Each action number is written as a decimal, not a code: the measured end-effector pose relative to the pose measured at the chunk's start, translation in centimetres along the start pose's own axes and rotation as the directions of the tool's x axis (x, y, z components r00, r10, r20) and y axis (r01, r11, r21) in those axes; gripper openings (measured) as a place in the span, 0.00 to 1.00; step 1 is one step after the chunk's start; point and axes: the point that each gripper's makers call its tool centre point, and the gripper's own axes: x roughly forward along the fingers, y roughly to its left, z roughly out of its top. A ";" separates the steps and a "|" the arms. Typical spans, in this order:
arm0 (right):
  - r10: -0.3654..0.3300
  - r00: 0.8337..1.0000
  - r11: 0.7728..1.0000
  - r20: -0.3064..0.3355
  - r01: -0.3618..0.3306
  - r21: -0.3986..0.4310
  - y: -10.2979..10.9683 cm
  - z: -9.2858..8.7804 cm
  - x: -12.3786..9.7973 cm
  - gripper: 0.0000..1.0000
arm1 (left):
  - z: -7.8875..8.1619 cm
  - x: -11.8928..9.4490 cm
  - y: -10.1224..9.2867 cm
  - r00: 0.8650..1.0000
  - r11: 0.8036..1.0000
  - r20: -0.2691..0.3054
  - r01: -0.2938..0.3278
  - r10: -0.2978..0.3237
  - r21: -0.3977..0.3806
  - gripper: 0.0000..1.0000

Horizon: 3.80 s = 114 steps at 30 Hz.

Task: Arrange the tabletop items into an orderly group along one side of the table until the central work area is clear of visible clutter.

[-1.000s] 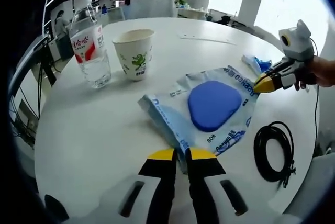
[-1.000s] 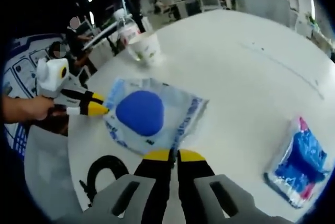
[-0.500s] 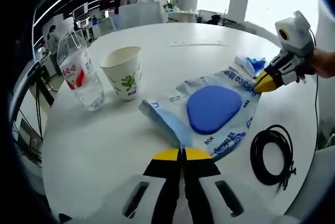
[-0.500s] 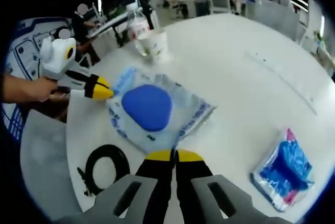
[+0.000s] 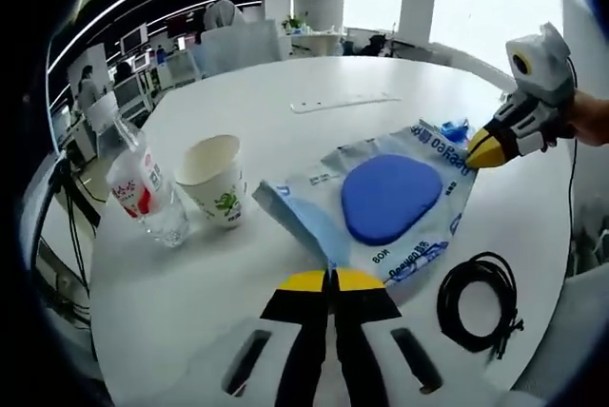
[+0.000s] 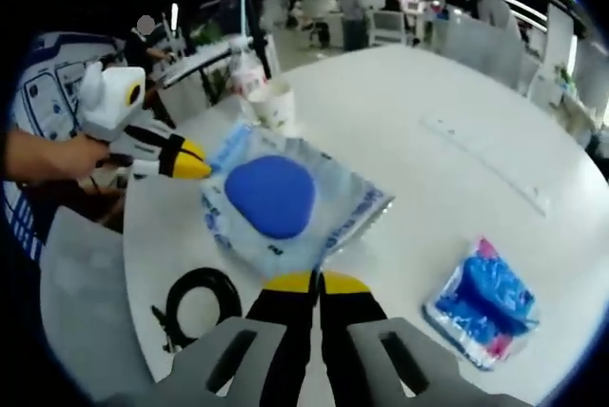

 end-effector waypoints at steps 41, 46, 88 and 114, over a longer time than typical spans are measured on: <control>-0.164 0.978 0.986 0.131 0.157 0.062 -0.8 1.1 -6.7 0.00 | 6.9 -1.0 -2.6 0.995 0.989 0.071 0.060 -0.070 0.136 0.00; -0.168 0.977 0.985 0.133 0.161 0.063 -0.8 1.1 -6.5 0.00 | 6.7 -0.6 -2.4 0.996 0.988 0.063 0.060 -0.069 0.141 0.00; -0.198 0.973 0.976 0.115 0.186 0.110 -4.8 0.9 -0.8 0.00 | 6.5 5.6 0.5 0.997 0.985 0.007 0.072 -0.074 0.154 0.00; -0.204 0.976 0.971 0.082 0.191 0.143 -6.9 0.0 2.9 0.00 | 5.2 8.9 1.7 0.999 0.976 -0.029 0.048 -0.042 0.211 0.00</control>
